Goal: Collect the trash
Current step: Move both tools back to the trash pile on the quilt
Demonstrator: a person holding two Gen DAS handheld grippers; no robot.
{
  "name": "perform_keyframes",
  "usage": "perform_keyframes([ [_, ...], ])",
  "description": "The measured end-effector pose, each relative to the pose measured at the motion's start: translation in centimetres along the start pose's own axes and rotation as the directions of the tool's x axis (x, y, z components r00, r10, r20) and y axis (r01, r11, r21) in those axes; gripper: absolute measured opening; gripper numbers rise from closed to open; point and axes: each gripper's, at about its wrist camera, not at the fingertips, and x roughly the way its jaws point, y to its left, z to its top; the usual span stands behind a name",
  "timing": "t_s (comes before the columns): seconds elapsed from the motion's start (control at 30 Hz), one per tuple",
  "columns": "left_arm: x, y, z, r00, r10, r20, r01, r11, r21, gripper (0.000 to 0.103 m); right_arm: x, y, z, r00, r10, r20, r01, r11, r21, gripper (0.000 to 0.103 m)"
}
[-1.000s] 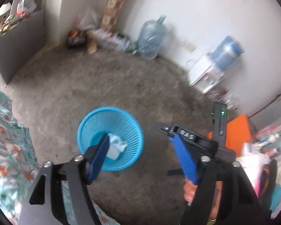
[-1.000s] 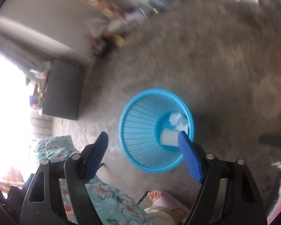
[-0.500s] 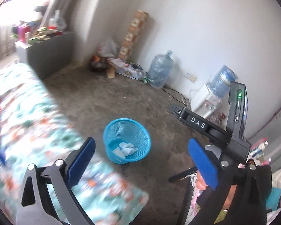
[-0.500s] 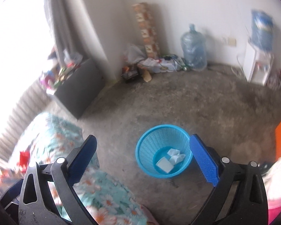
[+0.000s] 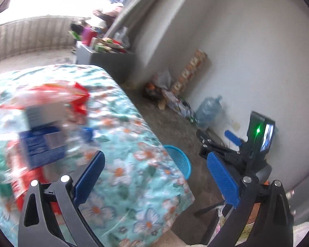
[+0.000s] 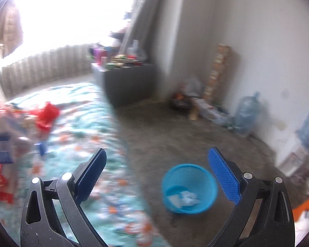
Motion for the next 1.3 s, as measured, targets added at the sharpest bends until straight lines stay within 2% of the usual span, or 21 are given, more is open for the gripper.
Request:
perform_keyframes([
  [0.07,-1.5,1.3,-0.3,0.999,0.016,0.035,-0.016,1.000,-0.015,0.097,-0.1,0.3,0.3,0.996,0.093,-0.001,-0.093,0.995,0.030,0.095],
  [0.13,-2.9,2.6,-0.5,0.996,0.024,0.081,-0.021,0.999,-0.033,0.097,0.2,0.0,0.4,0.982,0.190,-0.003,-0.189,0.979,0.072,0.095],
  [0.3,-5.5,4.8,-0.3,0.984,0.063,0.168,-0.060,0.998,-0.024,0.097,0.6,1.4,1.6,0.963,0.266,-0.038,-0.259,0.956,0.137,0.095],
  [0.5,-8.3,6.3,2.1,0.964,0.052,0.261,-0.057,0.998,0.012,0.097,2.1,3.1,2.5,0.894,0.438,-0.099,-0.403,0.880,0.251,0.092],
  [0.67,-9.3,9.6,5.5,0.960,0.038,0.278,-0.017,0.997,-0.075,0.097,3.8,4.7,2.3,0.832,0.535,-0.150,-0.473,0.824,0.313,0.083],
  [0.77,-8.9,13.0,8.2,0.973,-0.028,0.231,0.073,0.980,-0.187,0.097,5.0,5.4,2.3,0.787,0.590,-0.178,-0.508,0.784,0.356,0.078],
  [0.83,-7.8,15.8,9.7,0.978,-0.099,0.181,0.149,0.945,-0.290,0.097,5.7,5.6,2.5,0.764,0.615,-0.192,-0.520,0.765,0.380,0.077],
  [0.87,-7.0,17.4,10.4,0.980,-0.133,0.151,0.179,0.918,-0.354,0.097,6.1,5.8,2.7,0.755,0.625,-0.200,-0.526,0.758,0.386,0.075],
  [0.93,-5.9,19.3,11.4,0.983,-0.139,0.124,0.179,0.888,-0.423,0.097,7.0,6.3,3.0,0.737,0.642,-0.211,-0.535,0.745,0.398,0.073],
  [1.03,-4.2,21.1,13.1,0.991,-0.106,0.076,0.129,0.887,-0.444,0.093,8.3,7.0,3.5,0.706,0.672,-0.223,-0.554,0.720,0.418,0.071],
  [1.13,-1.5,22.6,15.0,0.994,-0.109,-0.001,0.097,0.885,-0.455,0.088,10.1,7.8,4.0,0.655,0.717,-0.240,-0.575,0.679,0.457,0.067],
  [1.17,-0.7,23.1,15.4,0.993,-0.118,-0.026,0.093,0.884,-0.459,0.087,10.9,8.2,4.2,0.631,0.736,-0.245,-0.584,0.658,0.474,0.065],
  [1.27,2.6,24.9,16.0,0.984,-0.122,-0.133,0.039,0.863,-0.504,0.080,13.7,9.5,4.5,0.543,0.799,-0.257,-0.594,0.582,0.555,0.063],
  [1.3,3.5,25.4,15.9,0.978,-0.127,-0.163,0.024,0.855,-0.518,0.077,14.8,10.1,4.5,0.508,0.821,-0.259,-0.592,0.552,0.587,0.062],
])
